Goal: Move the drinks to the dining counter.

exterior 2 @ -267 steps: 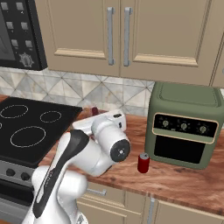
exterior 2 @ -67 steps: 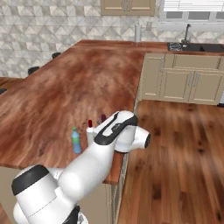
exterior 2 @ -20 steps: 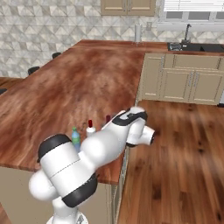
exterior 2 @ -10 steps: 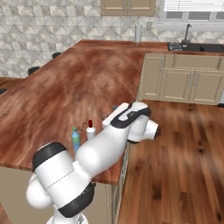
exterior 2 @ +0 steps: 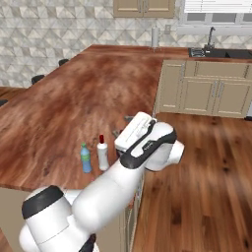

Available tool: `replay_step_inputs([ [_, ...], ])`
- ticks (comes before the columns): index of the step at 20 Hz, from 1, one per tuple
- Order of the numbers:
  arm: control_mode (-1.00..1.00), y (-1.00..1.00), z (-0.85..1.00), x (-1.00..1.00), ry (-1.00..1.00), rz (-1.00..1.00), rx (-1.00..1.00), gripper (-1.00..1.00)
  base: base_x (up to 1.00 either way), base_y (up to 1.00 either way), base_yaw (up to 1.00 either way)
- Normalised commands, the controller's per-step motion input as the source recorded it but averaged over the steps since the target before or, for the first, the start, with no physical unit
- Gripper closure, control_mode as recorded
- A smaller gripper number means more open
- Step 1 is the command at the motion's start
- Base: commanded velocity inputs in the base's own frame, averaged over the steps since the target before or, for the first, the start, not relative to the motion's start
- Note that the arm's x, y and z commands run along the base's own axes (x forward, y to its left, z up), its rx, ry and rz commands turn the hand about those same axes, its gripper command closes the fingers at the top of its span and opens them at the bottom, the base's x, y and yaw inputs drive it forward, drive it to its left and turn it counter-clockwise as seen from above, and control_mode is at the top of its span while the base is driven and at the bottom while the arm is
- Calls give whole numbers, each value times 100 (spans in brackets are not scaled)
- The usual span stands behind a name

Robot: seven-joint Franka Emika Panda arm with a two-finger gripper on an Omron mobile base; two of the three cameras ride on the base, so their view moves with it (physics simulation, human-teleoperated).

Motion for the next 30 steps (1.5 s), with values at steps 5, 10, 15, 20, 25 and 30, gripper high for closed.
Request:
replay_step_inputs([
  [5,-100,4,9,-65,-12,2,0,-100,0,0,0],
  [10,-100,2,0,-40,-4,0,0,-100,0,0,0],
  [15,100,0,0,0,0,0,0,-100,-7,-1,0],
  [20,100,0,0,0,0,0,0,-100,-79,-29,0],
  [25,100,0,0,0,0,0,0,-100,-88,-58,-4],
  [30,100,0,0,0,0,0,0,-100,-12,-95,-46],
])
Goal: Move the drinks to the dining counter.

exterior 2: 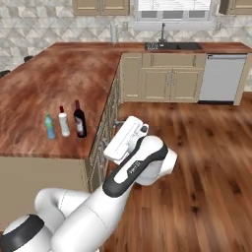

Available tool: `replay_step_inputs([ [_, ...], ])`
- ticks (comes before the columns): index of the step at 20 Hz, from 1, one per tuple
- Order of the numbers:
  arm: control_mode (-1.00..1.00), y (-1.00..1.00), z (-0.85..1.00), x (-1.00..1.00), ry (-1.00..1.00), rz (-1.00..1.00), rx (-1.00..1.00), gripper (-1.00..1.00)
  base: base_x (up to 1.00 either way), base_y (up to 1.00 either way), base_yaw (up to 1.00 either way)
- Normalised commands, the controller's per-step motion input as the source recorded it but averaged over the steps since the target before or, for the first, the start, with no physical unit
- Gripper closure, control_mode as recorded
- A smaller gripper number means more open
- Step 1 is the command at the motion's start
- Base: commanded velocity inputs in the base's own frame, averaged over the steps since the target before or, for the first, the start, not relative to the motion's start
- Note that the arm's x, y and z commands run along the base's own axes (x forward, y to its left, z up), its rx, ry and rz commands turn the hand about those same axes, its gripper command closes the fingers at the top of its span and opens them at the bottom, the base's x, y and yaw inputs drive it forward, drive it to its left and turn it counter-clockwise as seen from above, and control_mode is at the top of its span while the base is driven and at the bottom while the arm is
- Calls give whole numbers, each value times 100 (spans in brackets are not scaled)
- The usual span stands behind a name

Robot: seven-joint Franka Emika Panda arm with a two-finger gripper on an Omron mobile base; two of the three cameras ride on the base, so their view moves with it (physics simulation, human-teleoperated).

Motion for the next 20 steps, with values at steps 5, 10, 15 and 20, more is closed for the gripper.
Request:
replay_step_inputs([
  [5,100,0,0,0,0,0,0,-100,3,-100,-66],
  [10,100,0,0,0,0,0,0,-100,0,-100,-71],
  [15,100,0,0,0,0,0,0,-100,-1,-100,-63],
  [20,100,0,0,0,0,0,0,-100,-7,-100,-57],
])
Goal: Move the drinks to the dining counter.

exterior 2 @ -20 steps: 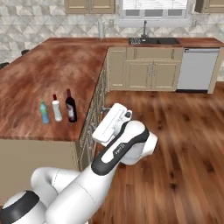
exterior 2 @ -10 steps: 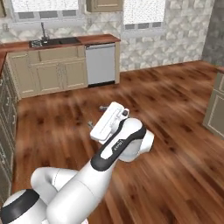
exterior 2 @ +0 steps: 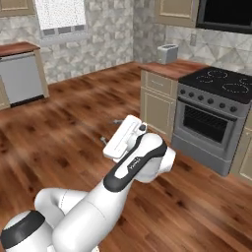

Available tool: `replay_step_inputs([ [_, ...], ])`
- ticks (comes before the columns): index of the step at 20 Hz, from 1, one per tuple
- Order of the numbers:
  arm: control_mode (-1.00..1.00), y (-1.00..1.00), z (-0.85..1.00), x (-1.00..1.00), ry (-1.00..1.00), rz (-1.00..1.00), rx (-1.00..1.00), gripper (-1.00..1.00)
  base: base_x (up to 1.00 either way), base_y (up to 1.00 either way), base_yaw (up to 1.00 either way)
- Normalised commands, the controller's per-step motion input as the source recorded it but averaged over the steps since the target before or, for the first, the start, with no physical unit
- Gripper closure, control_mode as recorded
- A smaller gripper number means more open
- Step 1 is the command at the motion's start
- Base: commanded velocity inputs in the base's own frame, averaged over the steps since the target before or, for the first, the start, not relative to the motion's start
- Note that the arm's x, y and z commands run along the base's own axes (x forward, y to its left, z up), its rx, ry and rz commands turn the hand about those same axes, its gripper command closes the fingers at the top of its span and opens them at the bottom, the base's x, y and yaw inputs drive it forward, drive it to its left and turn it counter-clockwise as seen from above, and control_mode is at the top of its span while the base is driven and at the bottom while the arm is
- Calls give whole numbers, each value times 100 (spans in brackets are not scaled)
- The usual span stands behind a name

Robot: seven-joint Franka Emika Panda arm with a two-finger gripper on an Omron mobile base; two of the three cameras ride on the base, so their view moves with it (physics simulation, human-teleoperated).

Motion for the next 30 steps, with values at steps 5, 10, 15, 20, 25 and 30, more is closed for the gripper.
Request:
replay_step_inputs([
  [5,100,0,0,0,0,0,0,-100,0,-95,-55],
  [10,100,0,0,0,0,0,0,-100,15,-66,-49],
  [15,100,0,0,0,0,0,0,-100,64,-14,-40],
  [20,100,0,0,0,0,0,0,-100,80,13,-34],
  [25,100,0,0,0,0,0,0,-100,87,34,-33],
  [30,100,0,0,0,0,0,0,-100,88,58,-35],
])
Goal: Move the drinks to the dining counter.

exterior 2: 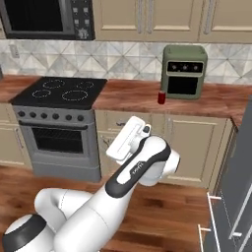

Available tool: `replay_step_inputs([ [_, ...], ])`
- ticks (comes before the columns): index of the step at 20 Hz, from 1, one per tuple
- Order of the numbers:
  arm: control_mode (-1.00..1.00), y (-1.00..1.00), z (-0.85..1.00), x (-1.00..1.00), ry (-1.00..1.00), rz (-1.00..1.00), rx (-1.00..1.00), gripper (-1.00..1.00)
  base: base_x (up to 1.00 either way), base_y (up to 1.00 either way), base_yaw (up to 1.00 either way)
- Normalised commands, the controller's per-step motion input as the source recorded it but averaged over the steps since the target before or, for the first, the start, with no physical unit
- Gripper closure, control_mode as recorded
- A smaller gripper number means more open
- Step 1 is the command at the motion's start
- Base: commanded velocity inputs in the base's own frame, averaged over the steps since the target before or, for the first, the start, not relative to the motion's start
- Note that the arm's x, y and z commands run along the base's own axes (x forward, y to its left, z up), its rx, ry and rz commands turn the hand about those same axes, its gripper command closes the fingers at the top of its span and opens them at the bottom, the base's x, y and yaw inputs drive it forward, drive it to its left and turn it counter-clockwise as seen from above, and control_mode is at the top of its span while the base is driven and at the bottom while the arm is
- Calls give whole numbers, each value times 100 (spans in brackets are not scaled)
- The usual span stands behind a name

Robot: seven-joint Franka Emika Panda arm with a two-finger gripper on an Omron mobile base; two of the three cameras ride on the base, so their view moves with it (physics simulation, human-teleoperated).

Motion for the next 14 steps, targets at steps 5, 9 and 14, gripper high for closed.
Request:
replay_step_inputs([
  [5,100,0,0,0,0,0,0,-100,62,62,-36],
  [9,100,0,0,0,0,0,0,-100,64,55,-33],
  [14,100,0,0,0,0,0,0,-100,67,56,-28],
])
